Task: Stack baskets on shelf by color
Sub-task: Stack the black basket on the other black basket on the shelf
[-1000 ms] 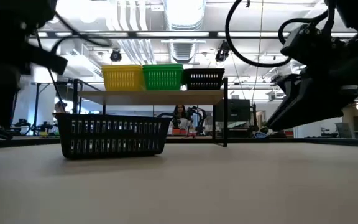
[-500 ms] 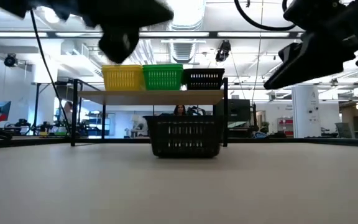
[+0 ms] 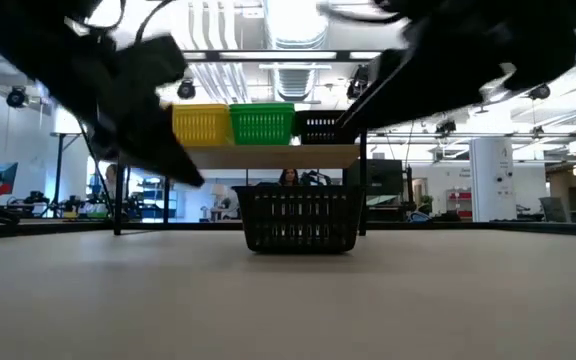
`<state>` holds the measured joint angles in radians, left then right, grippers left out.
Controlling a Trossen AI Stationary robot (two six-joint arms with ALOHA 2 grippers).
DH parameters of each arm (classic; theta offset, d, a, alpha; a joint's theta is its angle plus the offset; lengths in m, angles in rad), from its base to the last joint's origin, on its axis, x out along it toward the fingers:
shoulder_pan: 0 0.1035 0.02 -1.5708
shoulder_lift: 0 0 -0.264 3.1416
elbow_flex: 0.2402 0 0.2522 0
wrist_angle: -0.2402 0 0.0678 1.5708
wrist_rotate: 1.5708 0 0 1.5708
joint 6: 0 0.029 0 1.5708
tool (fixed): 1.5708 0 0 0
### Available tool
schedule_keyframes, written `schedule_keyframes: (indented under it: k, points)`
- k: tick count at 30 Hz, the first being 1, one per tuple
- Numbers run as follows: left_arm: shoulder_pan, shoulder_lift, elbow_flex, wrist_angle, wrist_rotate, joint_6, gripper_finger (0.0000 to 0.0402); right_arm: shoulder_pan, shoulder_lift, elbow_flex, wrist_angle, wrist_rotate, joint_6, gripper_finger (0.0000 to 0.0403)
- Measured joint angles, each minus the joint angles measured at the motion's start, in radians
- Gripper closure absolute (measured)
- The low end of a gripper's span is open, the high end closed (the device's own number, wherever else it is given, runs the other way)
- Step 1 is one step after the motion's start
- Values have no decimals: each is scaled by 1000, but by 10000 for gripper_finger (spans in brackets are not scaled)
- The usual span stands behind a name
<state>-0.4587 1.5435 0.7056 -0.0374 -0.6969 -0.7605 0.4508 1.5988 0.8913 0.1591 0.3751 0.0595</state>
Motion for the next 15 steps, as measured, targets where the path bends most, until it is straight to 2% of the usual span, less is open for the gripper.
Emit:
schedule_keyframes:
  k: [3,6,9,12,15]
  points:
    - [-1,37,-51,92,-27,-43,401,-25,96,135,-147,-9,31,200]
    - [-1,88,-94,259,-91,-43,401,-52,183,248,-273,-9,56,200]
    - [1,149,-107,401,-106,-3,401,-78,248,331,-395,-9,64,205]
    - [1,209,-102,521,-106,50,401,-99,277,369,-449,-10,69,235]
    - [1,259,-101,635,-106,92,401,-109,274,362,-442,-10,58,291]
